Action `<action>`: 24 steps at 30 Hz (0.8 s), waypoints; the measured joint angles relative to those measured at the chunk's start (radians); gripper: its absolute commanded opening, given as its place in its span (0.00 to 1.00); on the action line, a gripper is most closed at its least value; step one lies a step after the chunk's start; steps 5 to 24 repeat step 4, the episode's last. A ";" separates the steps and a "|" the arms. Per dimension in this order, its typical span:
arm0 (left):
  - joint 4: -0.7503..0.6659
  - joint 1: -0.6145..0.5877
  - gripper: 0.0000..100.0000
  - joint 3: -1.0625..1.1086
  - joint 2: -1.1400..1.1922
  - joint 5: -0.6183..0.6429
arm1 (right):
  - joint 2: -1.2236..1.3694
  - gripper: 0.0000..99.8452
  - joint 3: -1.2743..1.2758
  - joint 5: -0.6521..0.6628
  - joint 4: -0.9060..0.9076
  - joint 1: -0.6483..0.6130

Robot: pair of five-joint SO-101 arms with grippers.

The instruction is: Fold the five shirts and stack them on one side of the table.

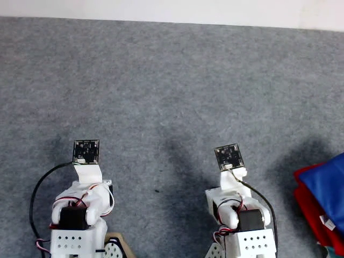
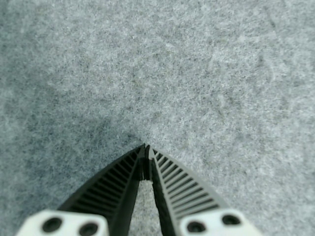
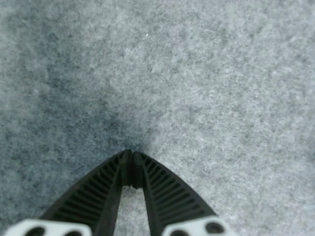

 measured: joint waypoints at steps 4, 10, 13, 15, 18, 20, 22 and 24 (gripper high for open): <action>0.000 0.000 0.01 0.000 0.000 0.000 | 0.000 0.01 0.000 0.000 0.000 0.000; 0.000 0.000 0.01 0.000 0.000 0.000 | 0.000 0.01 0.000 0.000 0.000 0.000; 0.000 0.000 0.01 0.000 0.000 0.000 | 0.000 0.01 0.000 0.000 0.000 0.000; 0.000 0.000 0.01 0.000 0.000 0.000 | 0.000 0.01 0.000 0.000 0.000 0.000; 0.000 0.000 0.01 0.000 0.000 0.000 | 0.000 0.01 0.000 0.000 0.000 0.000; 0.000 0.000 0.01 0.000 0.000 0.000 | 0.000 0.01 0.000 0.000 0.000 0.000; 0.000 0.000 0.01 0.000 0.000 0.000 | 0.000 0.01 0.000 0.000 0.000 0.000; 0.000 0.000 0.01 0.000 0.000 0.000 | 0.000 0.01 0.000 0.000 0.000 0.000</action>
